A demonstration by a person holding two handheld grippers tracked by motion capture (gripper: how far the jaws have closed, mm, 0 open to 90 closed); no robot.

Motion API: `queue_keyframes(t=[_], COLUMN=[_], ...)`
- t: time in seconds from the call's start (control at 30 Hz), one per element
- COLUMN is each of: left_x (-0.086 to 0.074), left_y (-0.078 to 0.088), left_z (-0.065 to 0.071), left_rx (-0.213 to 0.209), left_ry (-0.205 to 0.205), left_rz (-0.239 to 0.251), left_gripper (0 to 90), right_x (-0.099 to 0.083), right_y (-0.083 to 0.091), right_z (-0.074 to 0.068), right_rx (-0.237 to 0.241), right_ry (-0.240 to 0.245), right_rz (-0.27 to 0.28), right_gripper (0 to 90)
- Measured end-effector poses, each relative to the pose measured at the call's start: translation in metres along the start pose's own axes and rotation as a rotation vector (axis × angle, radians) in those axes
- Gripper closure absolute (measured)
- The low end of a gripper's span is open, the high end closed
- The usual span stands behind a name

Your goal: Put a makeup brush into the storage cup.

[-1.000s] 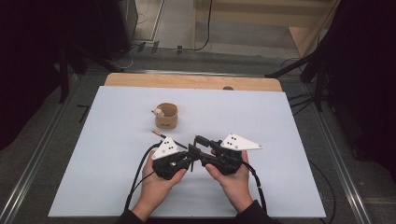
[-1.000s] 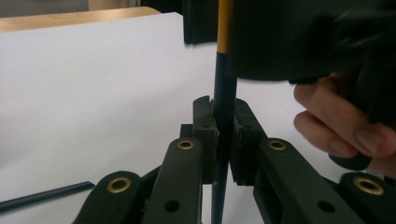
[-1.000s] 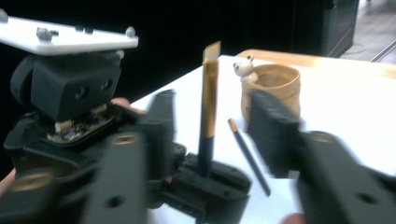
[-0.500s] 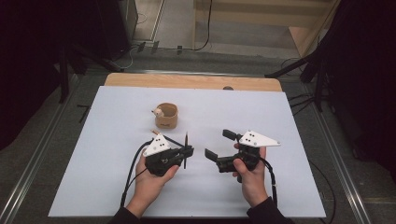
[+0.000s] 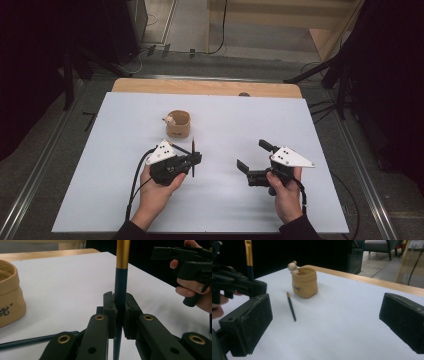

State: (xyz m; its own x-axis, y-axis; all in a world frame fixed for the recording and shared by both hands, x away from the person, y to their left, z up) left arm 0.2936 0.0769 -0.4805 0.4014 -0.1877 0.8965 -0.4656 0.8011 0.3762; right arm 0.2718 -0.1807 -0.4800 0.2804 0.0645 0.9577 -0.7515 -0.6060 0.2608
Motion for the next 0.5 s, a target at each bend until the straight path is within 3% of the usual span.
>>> queue_keyframes(t=[0.43, 0.5], left_x=[0.004, 0.005], left_y=[0.005, 0.006], left_z=[-0.007, -0.009], left_rx=[0.026, 0.033], left_ry=[0.003, 0.006], left_rz=[0.018, 0.018], left_gripper=[83.9, 83.9], right_x=[-0.024, -0.027], right_y=[0.035, 0.041], right_z=[0.031, 0.036], right_rx=[-0.059, -0.060], right_ry=[0.011, -0.010], right_rz=[-0.009, -0.004], right_gripper=[0.0, 0.0])
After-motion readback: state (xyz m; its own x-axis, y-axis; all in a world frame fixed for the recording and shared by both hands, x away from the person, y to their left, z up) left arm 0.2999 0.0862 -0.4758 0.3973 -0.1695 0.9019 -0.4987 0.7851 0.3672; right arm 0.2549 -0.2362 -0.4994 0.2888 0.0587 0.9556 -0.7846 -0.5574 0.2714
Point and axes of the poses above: each handheld gripper's, and its own axes: y roughly backward along the jaws, x roughly out of its top, z roughly to its right, the point moved 5 cm from there along -y, roughly forward along the jaws
